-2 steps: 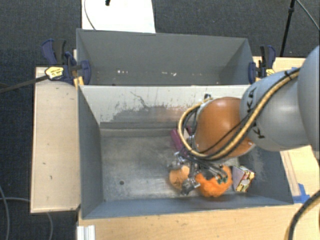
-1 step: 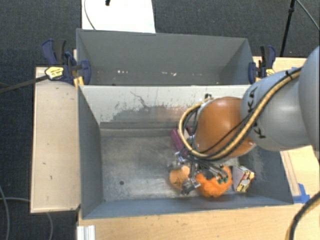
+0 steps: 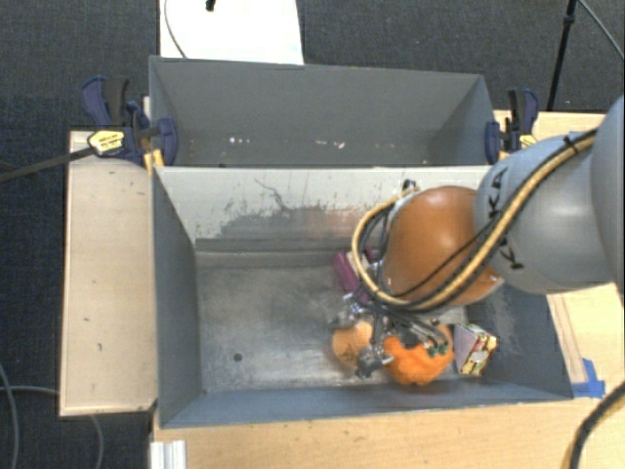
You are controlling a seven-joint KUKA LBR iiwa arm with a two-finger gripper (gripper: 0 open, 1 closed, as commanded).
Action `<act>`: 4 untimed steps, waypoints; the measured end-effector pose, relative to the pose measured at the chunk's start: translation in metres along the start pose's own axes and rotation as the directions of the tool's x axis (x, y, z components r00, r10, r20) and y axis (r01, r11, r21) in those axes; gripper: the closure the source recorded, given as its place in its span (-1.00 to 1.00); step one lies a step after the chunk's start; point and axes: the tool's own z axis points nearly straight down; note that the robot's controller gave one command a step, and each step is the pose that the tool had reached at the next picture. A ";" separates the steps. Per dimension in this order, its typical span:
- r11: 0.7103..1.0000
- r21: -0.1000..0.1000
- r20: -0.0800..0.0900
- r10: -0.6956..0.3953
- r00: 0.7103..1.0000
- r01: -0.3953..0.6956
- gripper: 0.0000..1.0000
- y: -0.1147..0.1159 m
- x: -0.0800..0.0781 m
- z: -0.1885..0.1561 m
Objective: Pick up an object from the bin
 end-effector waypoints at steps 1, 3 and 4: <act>1.000 0.001 0.004 0.001 1.000 -0.001 1.00 0.000 -0.001 -0.007; 1.000 0.001 0.002 0.003 1.000 -0.003 1.00 0.000 0.000 -0.020; 1.000 -0.001 -0.004 0.004 1.000 -0.004 1.00 0.001 0.001 -0.029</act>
Offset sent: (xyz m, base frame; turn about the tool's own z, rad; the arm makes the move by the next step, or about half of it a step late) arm 0.0001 0.0001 0.0325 0.0000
